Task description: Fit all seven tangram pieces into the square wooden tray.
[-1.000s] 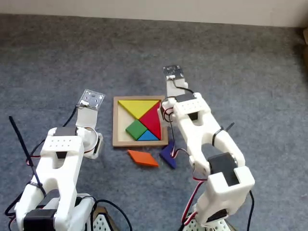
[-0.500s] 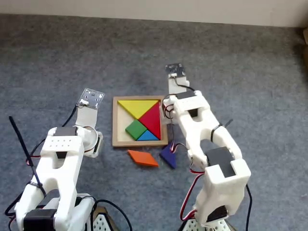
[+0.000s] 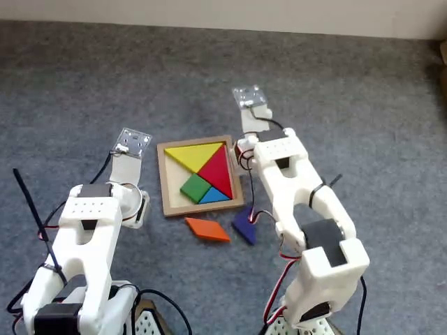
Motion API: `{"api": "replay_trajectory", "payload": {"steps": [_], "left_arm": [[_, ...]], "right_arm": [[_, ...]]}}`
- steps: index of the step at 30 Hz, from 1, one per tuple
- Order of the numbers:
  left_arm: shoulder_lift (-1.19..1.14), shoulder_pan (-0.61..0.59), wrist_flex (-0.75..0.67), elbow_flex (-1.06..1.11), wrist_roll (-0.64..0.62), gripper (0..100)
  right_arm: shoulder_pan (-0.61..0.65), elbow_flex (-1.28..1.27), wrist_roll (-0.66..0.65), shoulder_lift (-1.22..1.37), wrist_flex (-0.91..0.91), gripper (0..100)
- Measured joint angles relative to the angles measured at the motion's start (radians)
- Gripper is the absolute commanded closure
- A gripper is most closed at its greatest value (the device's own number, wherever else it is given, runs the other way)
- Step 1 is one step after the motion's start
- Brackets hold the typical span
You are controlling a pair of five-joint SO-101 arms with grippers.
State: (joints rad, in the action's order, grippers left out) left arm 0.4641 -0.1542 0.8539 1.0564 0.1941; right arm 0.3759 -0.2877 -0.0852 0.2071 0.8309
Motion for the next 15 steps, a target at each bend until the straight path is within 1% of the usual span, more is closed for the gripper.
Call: {"api": "replay_trajectory", "payload": {"steps": [5,7,11,13,15], "left_arm": [[0.000,0.000,0.000,0.000,0.000,81],[0.000,0.000,0.000,0.000,0.000,81],[0.000,0.000,0.000,0.000,0.000,81],[0.000,0.000,0.000,0.000,0.000,81],[0.000,0.000,0.000,0.000,0.000,81]], "right_arm": [[0.005,-0.006,0.000,-0.020,0.000,98.5],[0.005,-0.006,0.000,-0.020,0.000,94.2],[0.005,-0.006,0.000,-0.020,0.000,80.9],[0.005,-0.006,0.000,-0.020,0.006,78.7],[0.005,-0.006,0.000,-0.020,0.026,78.7]]}}
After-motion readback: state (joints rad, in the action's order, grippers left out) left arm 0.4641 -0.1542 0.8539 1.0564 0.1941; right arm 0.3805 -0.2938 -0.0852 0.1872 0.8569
